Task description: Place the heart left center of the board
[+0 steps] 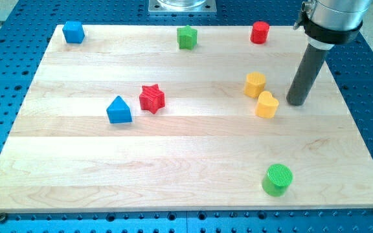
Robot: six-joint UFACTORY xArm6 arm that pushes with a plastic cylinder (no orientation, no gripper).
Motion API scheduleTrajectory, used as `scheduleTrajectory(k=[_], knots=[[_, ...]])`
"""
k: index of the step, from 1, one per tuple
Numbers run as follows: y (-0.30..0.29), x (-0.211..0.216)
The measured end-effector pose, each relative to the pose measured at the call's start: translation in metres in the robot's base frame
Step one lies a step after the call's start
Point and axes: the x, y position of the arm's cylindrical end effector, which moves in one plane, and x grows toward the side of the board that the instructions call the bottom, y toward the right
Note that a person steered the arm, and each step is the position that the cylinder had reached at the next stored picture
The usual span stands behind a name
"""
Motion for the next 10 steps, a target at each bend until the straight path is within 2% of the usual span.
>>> scheduleTrajectory(k=[1, 3, 4, 5, 7, 8, 9, 10], knots=[[-0.042, 0.024], [-0.072, 0.019], [-0.135, 0.032], [-0.098, 0.033], [-0.13, 0.021], [-0.181, 0.028], [-0.241, 0.061], [-0.239, 0.067]])
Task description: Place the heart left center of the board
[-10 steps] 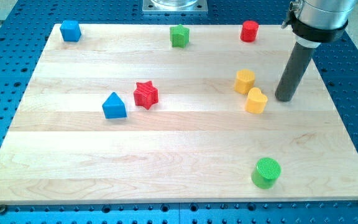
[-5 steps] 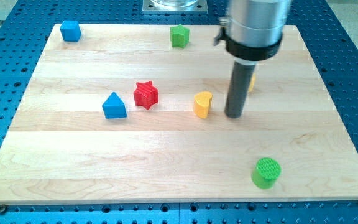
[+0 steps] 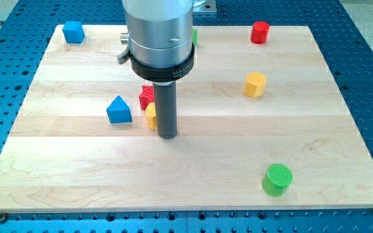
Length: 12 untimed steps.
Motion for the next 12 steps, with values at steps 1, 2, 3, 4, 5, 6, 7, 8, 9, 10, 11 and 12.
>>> scheduleTrajectory(k=[1, 2, 3, 4, 5, 6, 7, 8, 9, 10, 11, 12], knots=[[-0.007, -0.019], [-0.028, -0.033], [-0.062, -0.046], [-0.073, -0.07], [-0.124, -0.075], [-0.155, -0.078], [-0.15, -0.093], [-0.177, -0.094], [-0.177, -0.094], [-0.177, -0.094], [-0.177, -0.094], [-0.177, -0.095]])
